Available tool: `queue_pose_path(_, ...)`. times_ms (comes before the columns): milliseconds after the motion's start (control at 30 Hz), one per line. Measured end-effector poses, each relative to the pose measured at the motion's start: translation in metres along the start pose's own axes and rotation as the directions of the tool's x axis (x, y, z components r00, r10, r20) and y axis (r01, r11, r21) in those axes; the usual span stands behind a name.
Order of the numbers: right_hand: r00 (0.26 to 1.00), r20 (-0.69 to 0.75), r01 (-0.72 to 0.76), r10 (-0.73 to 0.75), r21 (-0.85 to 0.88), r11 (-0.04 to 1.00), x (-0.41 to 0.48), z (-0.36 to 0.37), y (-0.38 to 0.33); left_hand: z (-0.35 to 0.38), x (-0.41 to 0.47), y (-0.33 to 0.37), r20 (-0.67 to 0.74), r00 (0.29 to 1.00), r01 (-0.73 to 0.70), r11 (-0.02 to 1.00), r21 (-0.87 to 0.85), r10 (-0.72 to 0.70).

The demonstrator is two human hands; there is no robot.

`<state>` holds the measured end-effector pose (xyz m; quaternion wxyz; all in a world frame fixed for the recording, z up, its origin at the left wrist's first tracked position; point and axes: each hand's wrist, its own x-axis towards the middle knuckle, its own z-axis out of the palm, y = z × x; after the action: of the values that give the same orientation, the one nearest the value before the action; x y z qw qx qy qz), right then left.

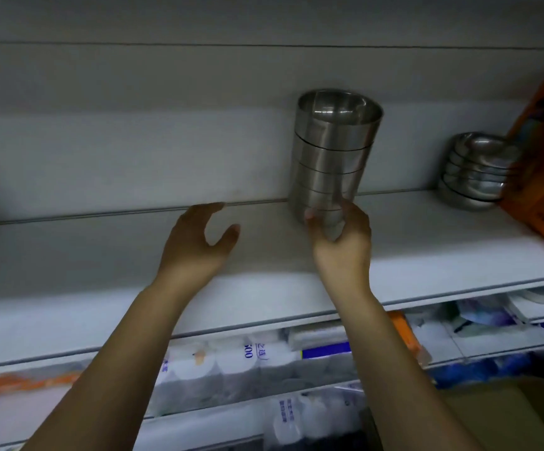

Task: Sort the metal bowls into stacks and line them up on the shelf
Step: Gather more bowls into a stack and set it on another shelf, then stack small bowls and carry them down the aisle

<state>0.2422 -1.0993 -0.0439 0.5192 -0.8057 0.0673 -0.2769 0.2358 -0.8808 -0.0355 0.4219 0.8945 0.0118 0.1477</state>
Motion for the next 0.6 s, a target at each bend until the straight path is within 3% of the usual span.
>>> queue_pose_path(233, 0.988, 0.151, 0.04, -0.022, -0.119, 0.992, -0.105, 0.054, -0.062, -0.11, -0.061, -0.068, 0.0, 1.0, -0.009, 0.963, 0.269, 0.01)
queue_pose_path(433, 0.943, 0.322, 0.131, -0.08, -0.14, 0.981, -0.193, 0.127, -0.113, -0.206, -0.111, -0.126, -0.082, 0.997, 0.037, 0.946, 0.323, -0.011)
queue_pose_path(600, 0.878, 0.456, 0.215, -0.144, -0.109, 0.97, -0.241, 0.182, -0.161, -0.291, -0.153, -0.176, -0.222, 0.967, 0.191, 0.93, 0.315, -0.123)
